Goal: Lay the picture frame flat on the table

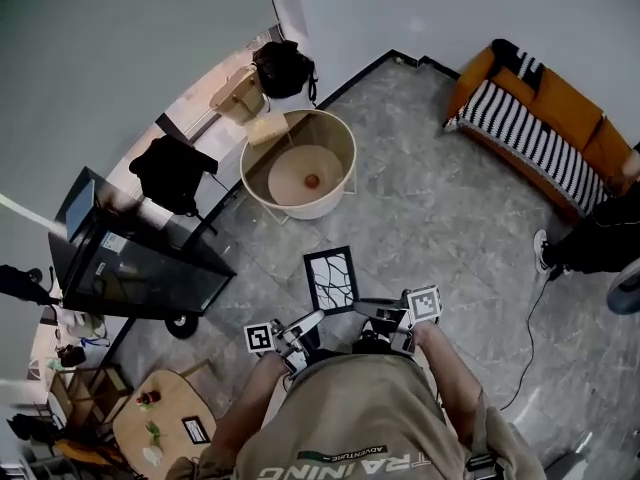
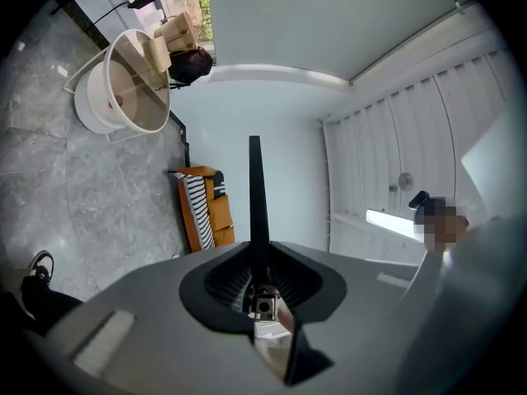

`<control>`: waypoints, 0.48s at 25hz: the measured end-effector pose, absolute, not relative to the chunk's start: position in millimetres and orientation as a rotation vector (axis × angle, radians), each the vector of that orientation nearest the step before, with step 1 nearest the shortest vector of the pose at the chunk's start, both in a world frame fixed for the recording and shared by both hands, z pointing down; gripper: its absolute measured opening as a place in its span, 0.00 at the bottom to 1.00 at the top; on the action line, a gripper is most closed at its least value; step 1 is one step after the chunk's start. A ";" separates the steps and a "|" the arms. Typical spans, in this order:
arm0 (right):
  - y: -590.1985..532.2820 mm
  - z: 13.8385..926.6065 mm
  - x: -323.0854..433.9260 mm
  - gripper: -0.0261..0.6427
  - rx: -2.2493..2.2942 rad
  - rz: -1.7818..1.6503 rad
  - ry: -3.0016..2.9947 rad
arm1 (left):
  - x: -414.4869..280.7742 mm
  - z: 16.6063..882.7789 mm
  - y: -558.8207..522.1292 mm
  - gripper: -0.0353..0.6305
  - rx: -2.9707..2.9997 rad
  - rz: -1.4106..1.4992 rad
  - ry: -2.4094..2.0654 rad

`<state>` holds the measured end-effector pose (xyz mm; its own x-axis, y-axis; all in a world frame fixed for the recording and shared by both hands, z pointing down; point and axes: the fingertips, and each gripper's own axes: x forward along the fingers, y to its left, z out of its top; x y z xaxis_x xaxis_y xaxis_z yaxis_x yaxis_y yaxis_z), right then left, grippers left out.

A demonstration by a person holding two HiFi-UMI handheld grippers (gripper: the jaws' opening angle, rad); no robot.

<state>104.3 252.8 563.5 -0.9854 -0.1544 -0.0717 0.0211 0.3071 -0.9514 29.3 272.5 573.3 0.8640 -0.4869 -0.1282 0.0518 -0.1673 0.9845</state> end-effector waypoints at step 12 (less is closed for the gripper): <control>163.4 581.4 98.4 0.14 0.007 -1.831 2.441 | 24.2 587.5 189.8 0.16 1.659 -0.515 -0.440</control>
